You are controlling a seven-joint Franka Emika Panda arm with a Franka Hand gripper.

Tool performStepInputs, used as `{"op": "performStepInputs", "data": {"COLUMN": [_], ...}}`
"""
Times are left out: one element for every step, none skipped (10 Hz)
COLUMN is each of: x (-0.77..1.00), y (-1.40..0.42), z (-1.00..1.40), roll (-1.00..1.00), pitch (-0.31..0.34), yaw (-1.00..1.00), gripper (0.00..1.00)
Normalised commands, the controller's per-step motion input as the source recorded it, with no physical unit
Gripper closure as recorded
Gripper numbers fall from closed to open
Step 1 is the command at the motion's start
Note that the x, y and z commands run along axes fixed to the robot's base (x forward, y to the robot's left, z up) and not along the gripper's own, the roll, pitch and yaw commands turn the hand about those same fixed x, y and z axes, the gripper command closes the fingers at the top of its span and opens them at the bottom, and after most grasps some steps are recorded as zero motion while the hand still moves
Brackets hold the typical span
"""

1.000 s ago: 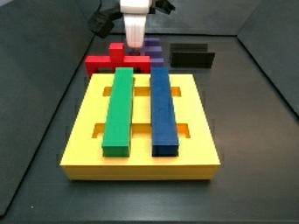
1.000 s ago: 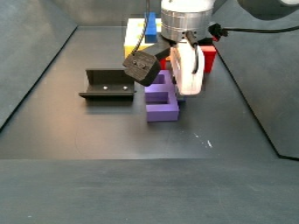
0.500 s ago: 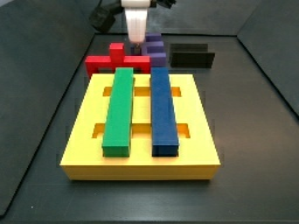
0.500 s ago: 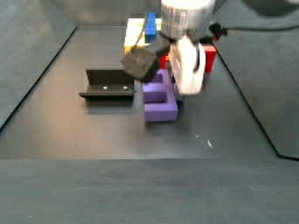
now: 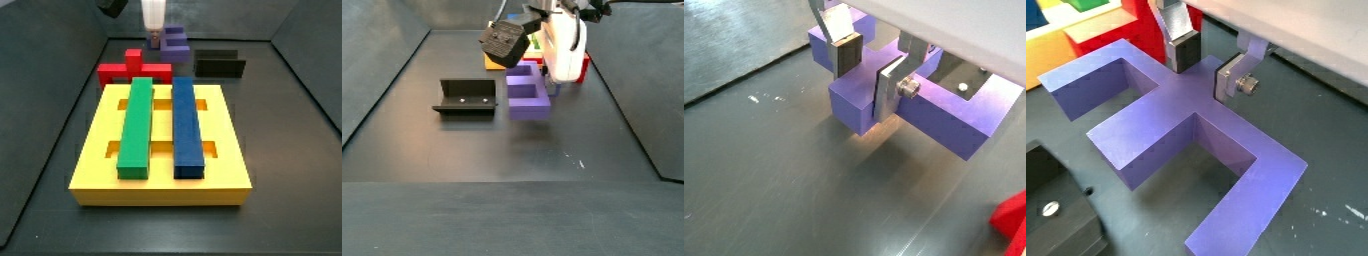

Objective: Pick up the purple object. Move up. Place the purple object on the fixture. Regrasp the purple object. Move to above the board. Insert the purple object.
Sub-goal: Place the purple object on the fixture.

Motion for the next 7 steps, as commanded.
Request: {"op": "performStepInputs", "data": {"x": [0.29,0.35,0.43,0.53,0.6,0.64,0.65], "y": [0.12,0.13,0.1,0.0,0.0,-0.01,-0.12], "z": [0.44,0.42,0.34,0.2,0.14,0.11,0.05], "roll": [-0.77,-0.93,-0.86,-0.63,-0.55,-0.37,-0.08], "pitch": [0.3,0.326,0.363,0.426,0.466,0.471,0.517], "yaw": [0.0,0.0,0.0,0.04,0.09,0.13,0.22], "gripper": [1.0,1.0,1.0,1.0,1.0,1.0,1.0]}}
